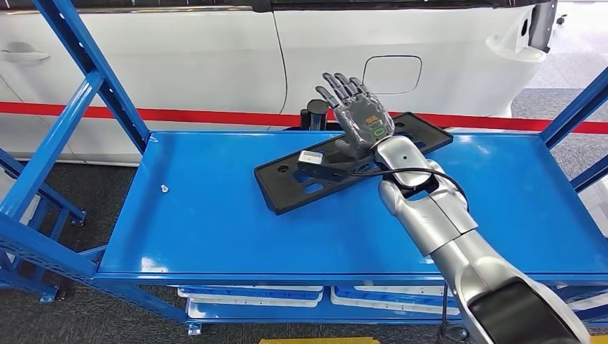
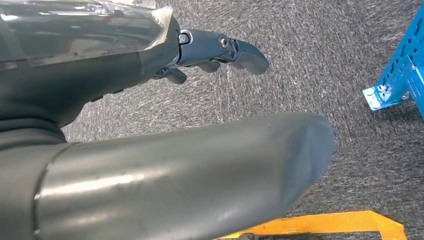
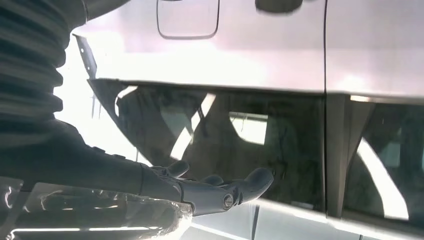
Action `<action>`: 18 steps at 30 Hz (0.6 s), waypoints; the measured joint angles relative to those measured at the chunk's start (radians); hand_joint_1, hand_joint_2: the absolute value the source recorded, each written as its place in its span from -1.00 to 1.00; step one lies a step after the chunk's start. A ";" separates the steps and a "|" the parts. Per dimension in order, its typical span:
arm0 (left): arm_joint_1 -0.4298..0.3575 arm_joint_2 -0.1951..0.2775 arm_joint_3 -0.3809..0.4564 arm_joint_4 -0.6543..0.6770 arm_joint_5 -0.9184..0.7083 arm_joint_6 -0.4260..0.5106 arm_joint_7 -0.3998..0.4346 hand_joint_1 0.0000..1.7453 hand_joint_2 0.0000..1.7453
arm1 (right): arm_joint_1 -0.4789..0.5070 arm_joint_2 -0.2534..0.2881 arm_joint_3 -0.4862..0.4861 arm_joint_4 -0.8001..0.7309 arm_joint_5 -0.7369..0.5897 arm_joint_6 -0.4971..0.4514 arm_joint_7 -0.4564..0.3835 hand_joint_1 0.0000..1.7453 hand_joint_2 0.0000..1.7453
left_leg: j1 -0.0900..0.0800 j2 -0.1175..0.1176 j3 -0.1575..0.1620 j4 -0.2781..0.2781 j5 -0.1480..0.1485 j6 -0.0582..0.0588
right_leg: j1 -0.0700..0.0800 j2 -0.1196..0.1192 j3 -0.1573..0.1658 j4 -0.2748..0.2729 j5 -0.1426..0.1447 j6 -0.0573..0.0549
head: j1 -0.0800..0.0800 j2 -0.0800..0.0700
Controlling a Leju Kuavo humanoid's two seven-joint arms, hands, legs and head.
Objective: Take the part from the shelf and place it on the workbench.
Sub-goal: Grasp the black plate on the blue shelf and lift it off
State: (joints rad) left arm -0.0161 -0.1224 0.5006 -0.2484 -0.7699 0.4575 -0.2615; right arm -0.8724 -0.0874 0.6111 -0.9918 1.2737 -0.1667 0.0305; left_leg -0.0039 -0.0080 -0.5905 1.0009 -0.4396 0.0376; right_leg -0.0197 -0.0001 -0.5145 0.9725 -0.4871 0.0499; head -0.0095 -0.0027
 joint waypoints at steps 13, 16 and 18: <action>0.003 -0.012 0.005 -0.035 -0.052 -0.019 0.021 -1.00 -1.00 | 0.044 -0.057 -0.071 -0.196 0.019 0.015 0.011 -1.00 1.00 | 0.000 0.000 0.000 0.000 0.000 0.000 | 0.000 0.000 0.000 0.000 0.000 0.000 | 0.000 0.000; 0.004 -0.014 0.008 -0.043 -0.061 -0.027 0.026 -1.00 -1.00 | 0.051 -0.069 -0.081 -0.258 -0.009 0.062 -0.002 -1.00 1.00 | 0.000 0.000 0.000 0.000 0.000 0.000 | 0.000 0.000 0.000 0.000 0.000 0.000 | 0.000 0.000; 0.005 -0.015 0.010 -0.048 -0.066 -0.031 0.028 -1.00 -1.00 | 0.052 -0.076 -0.087 -0.298 -0.043 0.098 -0.015 -1.00 1.00 | 0.000 0.000 0.000 0.000 0.000 0.000 | 0.000 0.000 0.000 0.000 0.000 0.000 | 0.000 0.000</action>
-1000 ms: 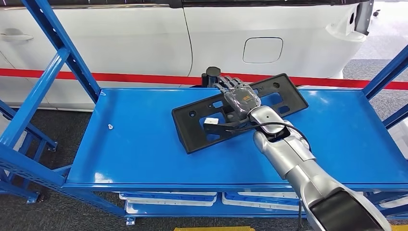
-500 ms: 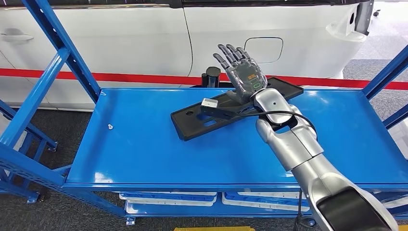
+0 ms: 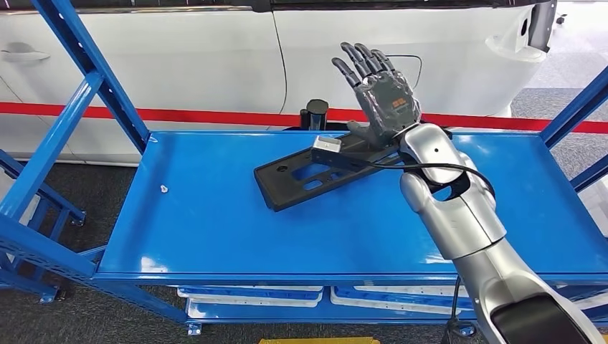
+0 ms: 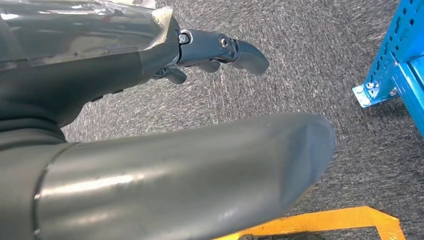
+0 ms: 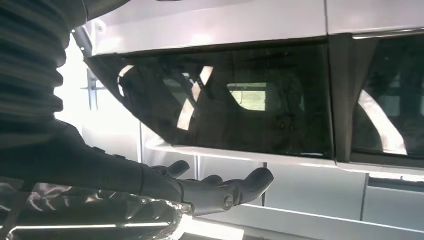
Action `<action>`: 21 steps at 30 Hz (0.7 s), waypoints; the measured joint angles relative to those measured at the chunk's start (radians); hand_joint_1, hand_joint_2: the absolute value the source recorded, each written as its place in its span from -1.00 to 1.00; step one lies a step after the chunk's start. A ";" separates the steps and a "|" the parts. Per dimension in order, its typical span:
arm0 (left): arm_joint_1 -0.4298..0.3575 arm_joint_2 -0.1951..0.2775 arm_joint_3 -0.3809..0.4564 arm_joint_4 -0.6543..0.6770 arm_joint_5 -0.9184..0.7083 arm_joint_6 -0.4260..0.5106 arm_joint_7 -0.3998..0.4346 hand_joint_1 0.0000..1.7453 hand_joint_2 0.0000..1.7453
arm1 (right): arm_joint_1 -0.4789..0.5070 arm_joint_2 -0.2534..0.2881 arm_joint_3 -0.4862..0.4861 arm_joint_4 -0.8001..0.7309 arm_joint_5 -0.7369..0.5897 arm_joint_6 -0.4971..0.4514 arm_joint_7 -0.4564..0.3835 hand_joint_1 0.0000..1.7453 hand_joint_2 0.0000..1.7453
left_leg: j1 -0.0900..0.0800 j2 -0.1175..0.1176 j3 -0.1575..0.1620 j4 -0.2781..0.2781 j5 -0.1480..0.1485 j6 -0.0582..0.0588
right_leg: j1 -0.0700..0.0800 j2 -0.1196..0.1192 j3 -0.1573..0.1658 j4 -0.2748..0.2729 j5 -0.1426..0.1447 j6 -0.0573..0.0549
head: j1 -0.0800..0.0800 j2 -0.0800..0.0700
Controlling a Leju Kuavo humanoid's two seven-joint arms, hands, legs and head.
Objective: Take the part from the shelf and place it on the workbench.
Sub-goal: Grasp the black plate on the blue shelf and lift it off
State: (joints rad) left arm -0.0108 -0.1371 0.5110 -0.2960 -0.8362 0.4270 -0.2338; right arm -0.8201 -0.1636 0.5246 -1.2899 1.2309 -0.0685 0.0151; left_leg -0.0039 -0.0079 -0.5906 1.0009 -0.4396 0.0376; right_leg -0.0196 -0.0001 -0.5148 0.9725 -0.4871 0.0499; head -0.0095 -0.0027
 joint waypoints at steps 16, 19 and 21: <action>0.005 -0.002 0.053 -0.008 -0.023 -0.013 -0.018 -1.00 -1.00 | 0.029 -0.084 0.089 -0.217 -0.249 0.176 -0.044 -1.00 1.00 | 0.000 0.000 0.000 0.000 0.000 0.000 | 0.000 0.000 0.000 0.000 0.000 0.000 | 0.000 0.000; 0.007 -0.003 0.066 -0.008 -0.023 -0.013 -0.023 -1.00 -1.00 | 0.043 -0.103 0.124 -0.241 -0.266 0.178 -0.038 -1.00 1.00 | 0.000 0.000 0.000 0.000 0.000 0.000 | 0.000 0.000 0.000 0.000 0.000 0.000 | 0.000 0.000; 0.007 -0.003 0.072 -0.008 -0.023 -0.014 -0.024 -1.00 -1.00 | 0.045 -0.112 0.136 -0.248 -0.272 0.179 -0.036 -1.00 1.00 | 0.000 0.000 0.000 0.000 0.000 0.000 | 0.000 0.000 0.000 0.000 0.000 0.000 | 0.000 0.000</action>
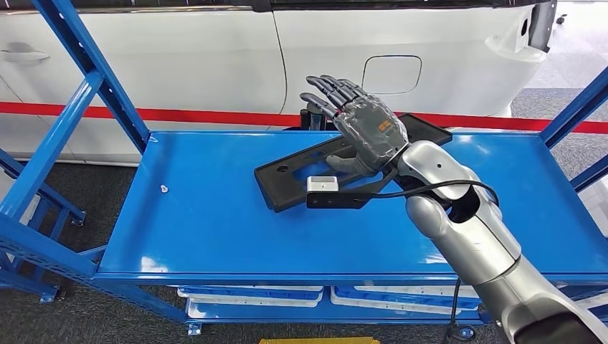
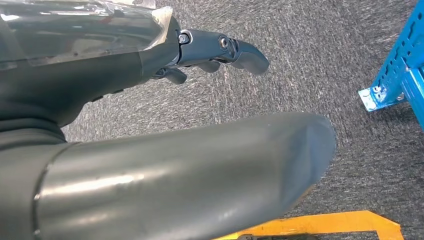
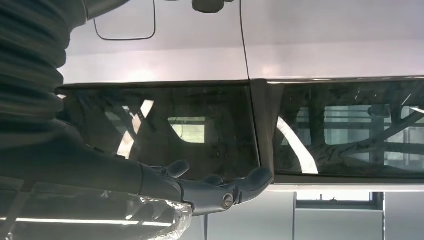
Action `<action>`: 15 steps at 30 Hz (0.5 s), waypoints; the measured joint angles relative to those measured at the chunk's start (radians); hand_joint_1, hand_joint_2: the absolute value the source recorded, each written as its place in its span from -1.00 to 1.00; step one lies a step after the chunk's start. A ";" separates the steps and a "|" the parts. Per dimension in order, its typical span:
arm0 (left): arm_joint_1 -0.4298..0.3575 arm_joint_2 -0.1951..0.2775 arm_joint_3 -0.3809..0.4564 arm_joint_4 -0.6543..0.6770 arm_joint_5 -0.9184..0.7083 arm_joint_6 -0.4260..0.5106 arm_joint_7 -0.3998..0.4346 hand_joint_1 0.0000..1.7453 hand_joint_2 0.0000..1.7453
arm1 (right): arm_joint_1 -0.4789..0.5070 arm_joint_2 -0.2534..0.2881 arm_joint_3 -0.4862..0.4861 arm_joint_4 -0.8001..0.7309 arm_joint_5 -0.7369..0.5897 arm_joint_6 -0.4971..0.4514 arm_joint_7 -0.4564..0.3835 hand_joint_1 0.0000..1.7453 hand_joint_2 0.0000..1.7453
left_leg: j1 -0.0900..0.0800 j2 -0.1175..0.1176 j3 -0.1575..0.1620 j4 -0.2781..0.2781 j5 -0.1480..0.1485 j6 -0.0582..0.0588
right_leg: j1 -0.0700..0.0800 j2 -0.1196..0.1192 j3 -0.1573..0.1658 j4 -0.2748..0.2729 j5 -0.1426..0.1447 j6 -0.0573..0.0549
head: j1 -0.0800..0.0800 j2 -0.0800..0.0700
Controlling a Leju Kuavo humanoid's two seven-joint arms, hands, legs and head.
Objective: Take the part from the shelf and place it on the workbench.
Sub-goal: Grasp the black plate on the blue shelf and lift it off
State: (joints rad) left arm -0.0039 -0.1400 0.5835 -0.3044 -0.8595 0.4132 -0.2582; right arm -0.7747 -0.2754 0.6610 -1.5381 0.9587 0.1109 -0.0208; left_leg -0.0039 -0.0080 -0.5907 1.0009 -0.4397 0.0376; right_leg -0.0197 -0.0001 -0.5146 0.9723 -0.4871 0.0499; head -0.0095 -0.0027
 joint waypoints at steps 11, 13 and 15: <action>0.003 -0.006 0.044 -0.004 -0.014 -0.011 0.005 -1.00 -1.00 | 0.065 -0.012 0.095 0.027 -0.067 0.035 0.002 -1.00 1.00 | 0.000 0.000 0.000 0.000 0.000 0.000 | 0.000 0.000 0.000 0.000 0.000 0.000 | 0.000 0.000; 0.005 -0.008 0.055 -0.010 -0.019 -0.014 0.006 -1.00 -1.00 | 0.075 -0.013 0.113 0.039 -0.078 0.035 0.002 -1.00 1.00 | 0.000 0.000 0.000 0.000 0.000 0.000 | 0.000 0.000 0.000 0.000 0.000 0.000 | 0.000 0.000; 0.007 -0.010 0.065 -0.016 -0.022 -0.015 0.007 -1.00 -1.00 | 0.084 -0.014 0.130 0.048 -0.086 0.037 0.002 -1.00 1.00 | 0.000 0.000 0.000 0.000 0.000 0.000 | 0.000 0.000 0.000 0.000 0.000 0.000 | 0.000 0.000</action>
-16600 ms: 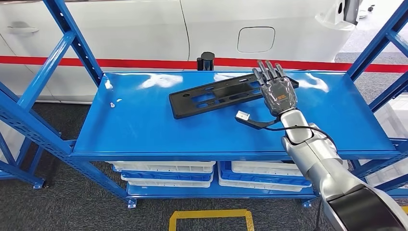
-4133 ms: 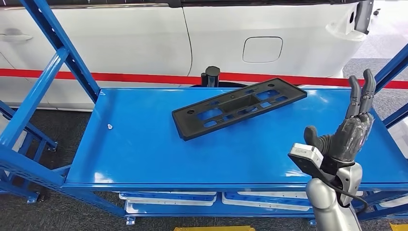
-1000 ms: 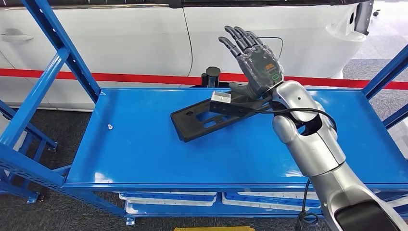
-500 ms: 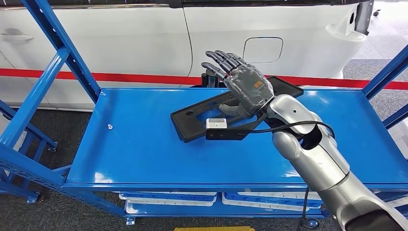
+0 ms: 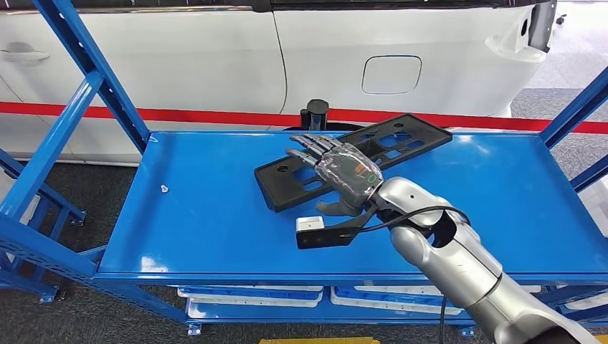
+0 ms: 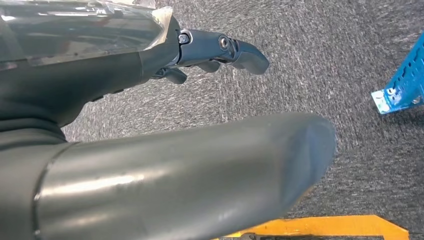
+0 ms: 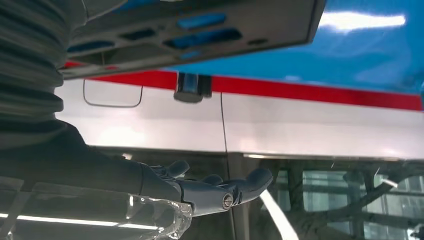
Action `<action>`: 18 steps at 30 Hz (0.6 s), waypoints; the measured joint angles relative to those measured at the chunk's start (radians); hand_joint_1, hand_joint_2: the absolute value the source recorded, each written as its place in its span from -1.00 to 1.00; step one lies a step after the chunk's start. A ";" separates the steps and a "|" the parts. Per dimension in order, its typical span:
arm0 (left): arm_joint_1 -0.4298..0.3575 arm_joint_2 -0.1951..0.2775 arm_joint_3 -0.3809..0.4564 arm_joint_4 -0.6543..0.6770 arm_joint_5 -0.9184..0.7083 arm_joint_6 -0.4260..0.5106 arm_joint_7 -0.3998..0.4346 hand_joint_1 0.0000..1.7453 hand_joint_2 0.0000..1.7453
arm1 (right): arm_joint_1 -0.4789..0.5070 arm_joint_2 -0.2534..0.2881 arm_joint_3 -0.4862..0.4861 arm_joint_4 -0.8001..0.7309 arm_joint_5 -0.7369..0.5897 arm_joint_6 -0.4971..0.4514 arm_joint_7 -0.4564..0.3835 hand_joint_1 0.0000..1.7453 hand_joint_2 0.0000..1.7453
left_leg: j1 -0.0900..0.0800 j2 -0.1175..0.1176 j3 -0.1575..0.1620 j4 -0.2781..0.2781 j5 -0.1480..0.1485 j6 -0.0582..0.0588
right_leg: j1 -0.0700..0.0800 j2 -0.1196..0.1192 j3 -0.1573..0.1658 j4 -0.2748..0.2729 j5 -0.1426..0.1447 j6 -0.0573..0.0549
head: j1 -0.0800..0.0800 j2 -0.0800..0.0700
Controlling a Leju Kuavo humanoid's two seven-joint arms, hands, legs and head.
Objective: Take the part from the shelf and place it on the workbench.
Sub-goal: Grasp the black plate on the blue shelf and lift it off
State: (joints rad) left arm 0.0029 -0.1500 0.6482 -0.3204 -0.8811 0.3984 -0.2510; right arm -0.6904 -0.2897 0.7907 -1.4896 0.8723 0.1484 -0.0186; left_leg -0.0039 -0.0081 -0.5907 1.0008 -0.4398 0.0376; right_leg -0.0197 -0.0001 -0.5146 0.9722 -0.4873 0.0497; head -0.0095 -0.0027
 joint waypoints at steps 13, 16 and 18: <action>0.013 -0.004 0.021 -0.015 -0.049 -0.021 -0.006 -1.00 -1.00 | 0.081 -0.049 0.035 0.028 -0.012 -0.008 0.035 -1.00 1.00 | 0.000 0.000 0.000 0.000 0.000 0.000 | 0.000 0.000 0.000 0.000 0.000 0.000 | 0.000 0.000; 0.013 -0.004 0.022 -0.015 -0.062 -0.021 -0.009 -1.00 -1.00 | 0.110 -0.062 0.022 0.037 0.025 -0.046 0.052 -1.00 1.00 | 0.000 0.000 0.000 0.000 0.000 0.000 | 0.000 0.000 0.000 0.000 0.000 0.000 | 0.000 0.000; 0.013 -0.004 0.024 -0.014 -0.067 -0.020 -0.011 -1.00 -1.00 | 0.124 -0.068 0.017 0.045 0.050 -0.065 0.057 -1.00 1.00 | 0.000 0.000 0.000 0.000 0.000 0.000 | 0.000 0.000 0.000 0.000 0.000 0.000 | 0.000 0.000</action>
State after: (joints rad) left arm 0.0156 -0.1535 0.6721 -0.3347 -0.9485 0.3780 -0.2622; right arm -0.5665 -0.3578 0.8081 -1.4449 0.9224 0.0836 0.0386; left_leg -0.0040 -0.0080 -0.5907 1.0008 -0.4401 0.0376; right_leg -0.0197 -0.0002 -0.5151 0.9720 -0.4874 0.0497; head -0.0095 -0.0027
